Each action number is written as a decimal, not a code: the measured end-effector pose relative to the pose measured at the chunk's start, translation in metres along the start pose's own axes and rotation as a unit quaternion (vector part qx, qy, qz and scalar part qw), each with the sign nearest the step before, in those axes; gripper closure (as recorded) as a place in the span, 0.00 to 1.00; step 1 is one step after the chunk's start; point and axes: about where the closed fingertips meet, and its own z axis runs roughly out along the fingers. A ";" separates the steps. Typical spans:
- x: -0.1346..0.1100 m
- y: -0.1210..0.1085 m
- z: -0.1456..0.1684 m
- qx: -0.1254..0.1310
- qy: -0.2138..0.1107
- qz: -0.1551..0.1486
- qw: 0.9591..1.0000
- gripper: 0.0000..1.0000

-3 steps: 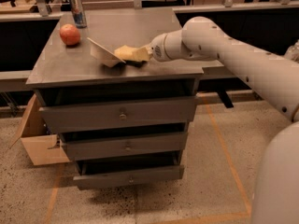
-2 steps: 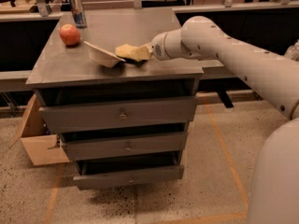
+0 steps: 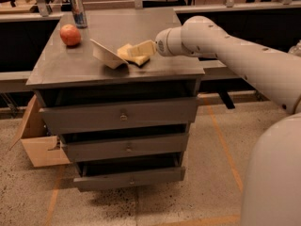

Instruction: Move sponge near paper bowl

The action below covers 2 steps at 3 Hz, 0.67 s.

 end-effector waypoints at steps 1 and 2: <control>-0.010 -0.029 -0.010 0.066 -0.015 0.011 0.998 0.00; -0.020 -0.040 -0.016 0.114 -0.033 0.027 0.993 0.00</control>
Offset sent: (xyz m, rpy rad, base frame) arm 0.0270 -0.1457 0.0419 -0.0309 -0.1203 -0.5395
